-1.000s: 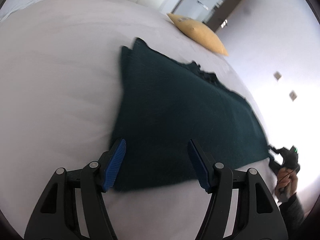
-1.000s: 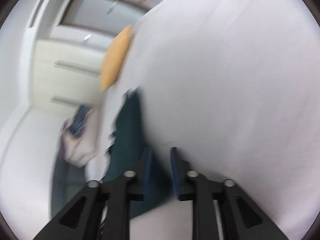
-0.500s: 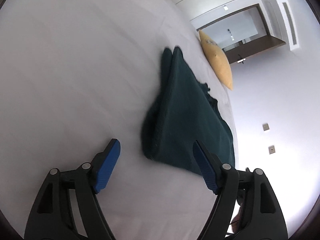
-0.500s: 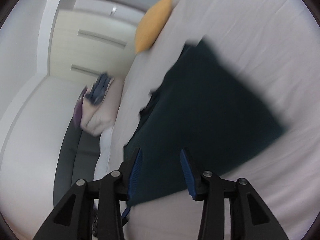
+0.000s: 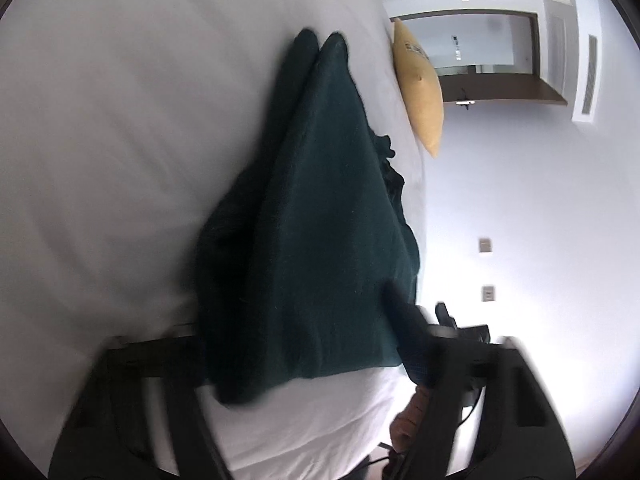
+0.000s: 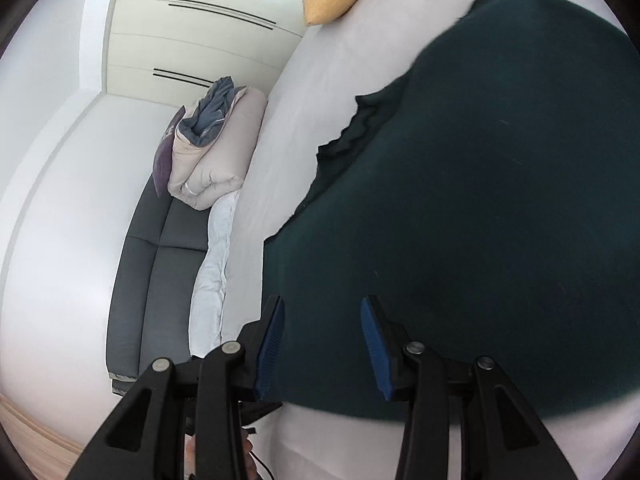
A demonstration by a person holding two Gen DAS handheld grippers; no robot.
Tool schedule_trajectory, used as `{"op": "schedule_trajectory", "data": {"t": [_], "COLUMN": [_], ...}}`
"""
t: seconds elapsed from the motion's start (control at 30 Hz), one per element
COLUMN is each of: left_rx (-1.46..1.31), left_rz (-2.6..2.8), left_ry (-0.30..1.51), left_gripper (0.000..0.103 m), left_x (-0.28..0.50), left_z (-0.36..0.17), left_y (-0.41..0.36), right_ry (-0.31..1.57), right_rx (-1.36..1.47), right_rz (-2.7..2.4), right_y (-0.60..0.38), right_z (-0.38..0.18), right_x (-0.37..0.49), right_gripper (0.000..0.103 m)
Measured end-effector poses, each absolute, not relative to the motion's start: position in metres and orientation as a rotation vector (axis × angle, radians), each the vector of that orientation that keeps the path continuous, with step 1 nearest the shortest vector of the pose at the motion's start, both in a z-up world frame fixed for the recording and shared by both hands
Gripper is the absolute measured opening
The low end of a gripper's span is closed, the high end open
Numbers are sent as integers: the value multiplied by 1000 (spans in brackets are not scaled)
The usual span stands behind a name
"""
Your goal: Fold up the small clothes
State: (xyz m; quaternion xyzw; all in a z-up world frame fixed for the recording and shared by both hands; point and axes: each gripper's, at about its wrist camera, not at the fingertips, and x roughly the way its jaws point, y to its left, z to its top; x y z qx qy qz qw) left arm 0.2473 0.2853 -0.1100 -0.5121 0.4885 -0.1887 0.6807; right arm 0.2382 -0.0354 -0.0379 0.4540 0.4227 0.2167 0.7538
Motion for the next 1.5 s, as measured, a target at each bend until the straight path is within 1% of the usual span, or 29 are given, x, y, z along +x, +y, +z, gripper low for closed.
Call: {"op": "schedule_trajectory", "data": {"t": [0.03,0.07,0.1,0.2,0.3,0.33,0.37,0.4,0.43,0.5,0.73,0.87,0.93,1.0,1.07,1.13,1.27,1.37,1.5], "left_rx": [-1179,-1191,-1210,-1239,-1228,-1217,-1202,-1184,-1171,-1147,-938,-809,-726,-607,-494,-384,-261,-176,-53], "left_rz": [-415,-409,-408,-408,-398,-388,-380,-369,-361,-348,-331,-343,-352,-372,-384,-398,-407,-402,-379], "left_ry": [1103,1099,1081,1043,1023,1014,1012,1011,1009,999,946,929,915,903,895,893,931,946,917], "left_gripper": [29,25,23,23,22,20,13,11,10,9,8,7,7,7,7,7,7,7,7], "left_x": [249,251,252,255,256,257,256,256,258,253,260,262,265,268,270,271,276,273,266], "left_z": [-120,-125,-129,-133,-131,-130,-129,-127,-127,-121,-67,-32,-16,1,9,10,-11,-25,-24], "left_y": [284,282,282,278,275,273,272,271,268,268,237,214,196,162,129,93,40,13,-9], "right_ry": [925,931,940,965,982,985,988,991,996,1014,1024,1053,1067,1055,1053,1077,1098,1098,1101], "right_rx": [995,1000,1001,963,949,957,963,969,977,988,937,968,993,998,999,1007,1020,1023,975], "right_rz": [472,475,484,521,535,526,518,507,499,497,528,555,574,608,640,666,723,719,685], "right_y": [-35,-34,-33,-20,-10,-10,-11,-13,-14,-16,-12,-15,-19,-23,-27,-30,-34,-37,-36], "right_z": [-38,-39,-39,-39,-42,-44,-45,-47,-49,-54,-60,-57,-52,-43,-37,-34,-32,-32,-29], "right_x": [243,248,251,260,270,273,276,279,283,289,291,294,295,297,302,313,331,343,361], "right_gripper": [45,46,48,52,53,55,57,62,65,67,67,69,76,81,82,83,87,87,87]}}
